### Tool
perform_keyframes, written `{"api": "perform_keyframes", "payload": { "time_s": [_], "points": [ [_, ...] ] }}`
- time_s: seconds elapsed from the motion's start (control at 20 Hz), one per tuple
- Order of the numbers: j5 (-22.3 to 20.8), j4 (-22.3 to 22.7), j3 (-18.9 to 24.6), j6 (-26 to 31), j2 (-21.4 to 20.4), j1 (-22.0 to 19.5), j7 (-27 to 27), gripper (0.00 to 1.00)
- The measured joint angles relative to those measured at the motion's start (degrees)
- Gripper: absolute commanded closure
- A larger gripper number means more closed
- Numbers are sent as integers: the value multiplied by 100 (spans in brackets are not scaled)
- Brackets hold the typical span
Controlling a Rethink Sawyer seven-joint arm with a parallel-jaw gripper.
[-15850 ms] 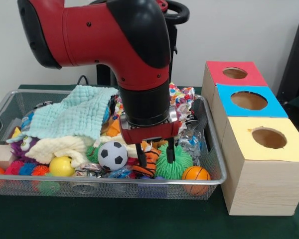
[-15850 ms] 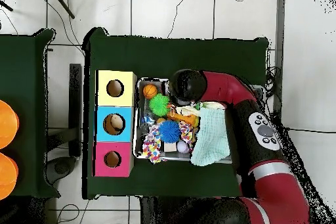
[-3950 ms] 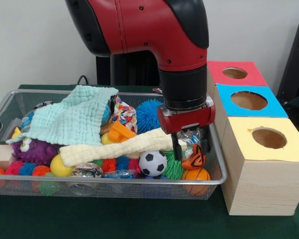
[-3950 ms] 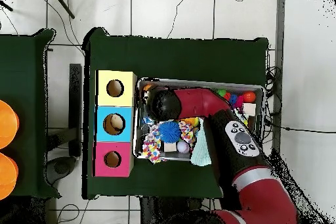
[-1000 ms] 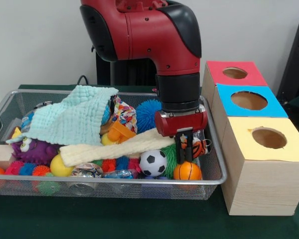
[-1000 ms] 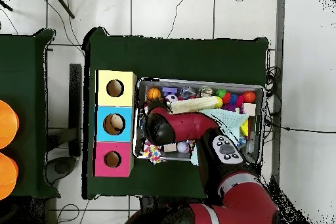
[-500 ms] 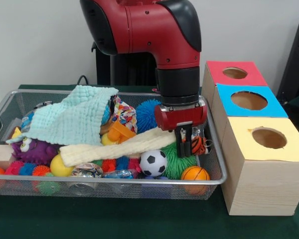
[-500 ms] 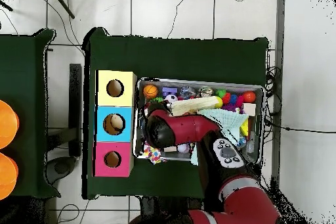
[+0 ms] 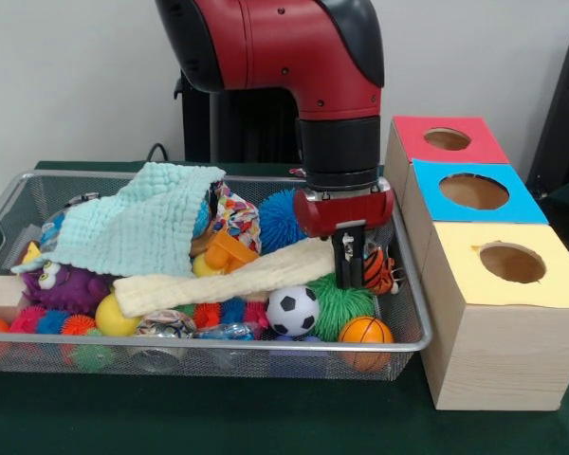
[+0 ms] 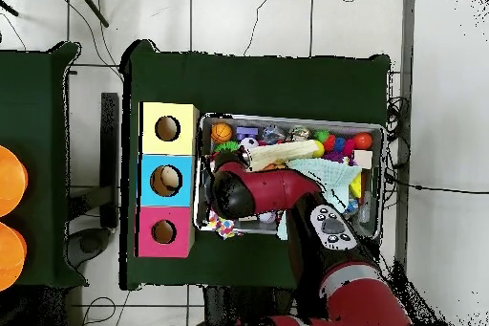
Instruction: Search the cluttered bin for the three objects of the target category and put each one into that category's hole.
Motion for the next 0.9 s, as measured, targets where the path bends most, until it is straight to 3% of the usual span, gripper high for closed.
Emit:
{"api": "perform_keyframes", "payload": {
  "time_s": [0.45,0.9],
  "points": [
    [48,88,0,408,-199,-1,0,100],
    [256,92,0,1246,-420,-9,0,100]
  ]
}}
